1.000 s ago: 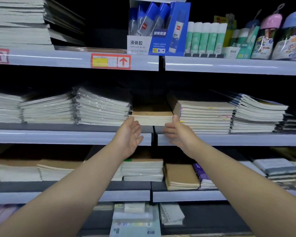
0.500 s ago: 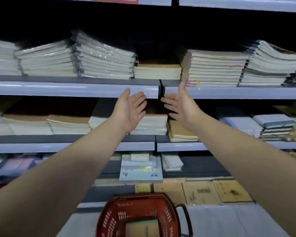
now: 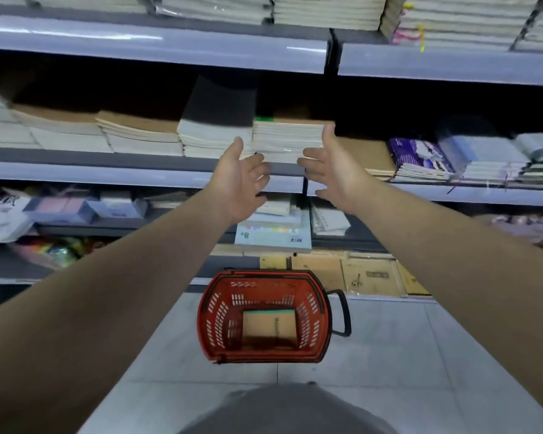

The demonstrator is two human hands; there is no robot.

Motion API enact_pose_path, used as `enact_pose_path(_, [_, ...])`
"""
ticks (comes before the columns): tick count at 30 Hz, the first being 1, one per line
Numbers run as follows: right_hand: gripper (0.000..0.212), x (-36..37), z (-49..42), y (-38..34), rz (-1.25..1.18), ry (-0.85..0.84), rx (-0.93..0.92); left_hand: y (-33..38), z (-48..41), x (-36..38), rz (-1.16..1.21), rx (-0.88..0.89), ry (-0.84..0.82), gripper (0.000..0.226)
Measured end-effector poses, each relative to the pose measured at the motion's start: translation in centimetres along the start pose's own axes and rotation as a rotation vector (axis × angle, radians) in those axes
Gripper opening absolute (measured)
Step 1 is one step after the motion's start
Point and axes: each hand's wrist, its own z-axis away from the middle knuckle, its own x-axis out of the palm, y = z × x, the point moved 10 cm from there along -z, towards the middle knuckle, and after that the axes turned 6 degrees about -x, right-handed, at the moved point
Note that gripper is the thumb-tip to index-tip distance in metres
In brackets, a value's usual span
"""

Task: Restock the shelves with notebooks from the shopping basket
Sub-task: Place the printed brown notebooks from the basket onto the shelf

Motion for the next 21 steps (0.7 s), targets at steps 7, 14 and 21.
enact_pose_path(7, [0.081,1.7,0.6,5.9,0.086,-0.044,0.102,-6.9,-0.1,-5.1,0.003,-0.129,0.090,0.076])
enact_pose_path(14, [0.082,3.1,0.3,11.5,0.137,-0.120,0.220,-12.4,-0.6,-8.8,0.037,-0.188,0.239,0.070])
enact_pose_path(21, [0.084,4.4,-0.8,19.4,0.233,-0.217,0.381,-17.7,-2.7,-11.1,0.029,-0.273,0.310,0.072])
